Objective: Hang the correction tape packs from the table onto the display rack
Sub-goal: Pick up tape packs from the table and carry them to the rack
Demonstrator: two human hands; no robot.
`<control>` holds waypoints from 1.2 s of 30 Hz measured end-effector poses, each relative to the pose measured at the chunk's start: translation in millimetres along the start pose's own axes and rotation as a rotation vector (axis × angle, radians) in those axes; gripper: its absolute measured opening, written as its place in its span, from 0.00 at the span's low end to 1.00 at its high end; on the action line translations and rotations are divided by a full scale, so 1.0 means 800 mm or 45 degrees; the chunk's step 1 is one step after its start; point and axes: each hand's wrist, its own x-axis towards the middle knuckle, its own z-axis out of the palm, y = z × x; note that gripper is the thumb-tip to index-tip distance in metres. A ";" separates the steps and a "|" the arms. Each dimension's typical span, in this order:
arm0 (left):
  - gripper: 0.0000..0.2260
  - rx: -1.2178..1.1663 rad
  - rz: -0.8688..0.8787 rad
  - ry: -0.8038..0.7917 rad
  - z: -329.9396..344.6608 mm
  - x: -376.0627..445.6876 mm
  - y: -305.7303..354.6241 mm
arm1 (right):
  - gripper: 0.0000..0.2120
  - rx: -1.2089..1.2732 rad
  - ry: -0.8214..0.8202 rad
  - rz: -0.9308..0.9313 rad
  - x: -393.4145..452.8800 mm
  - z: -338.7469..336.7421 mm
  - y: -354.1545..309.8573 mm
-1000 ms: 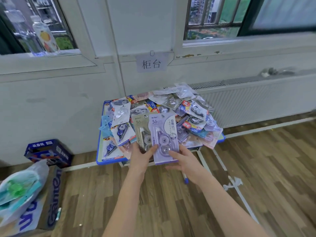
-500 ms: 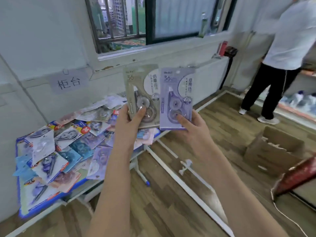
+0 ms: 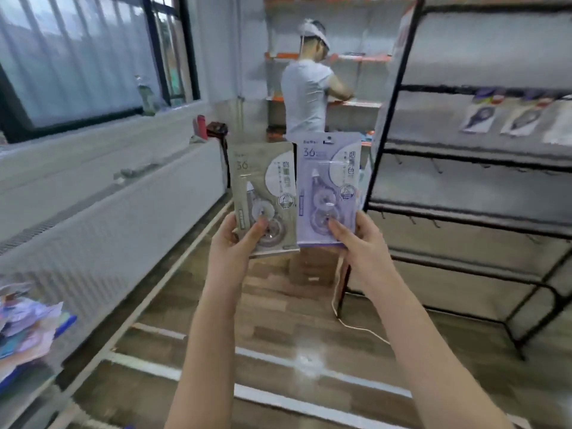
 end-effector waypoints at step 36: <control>0.06 -0.108 -0.190 -0.916 0.744 0.270 -0.246 | 0.10 -0.018 0.945 -0.085 0.265 -0.677 -0.024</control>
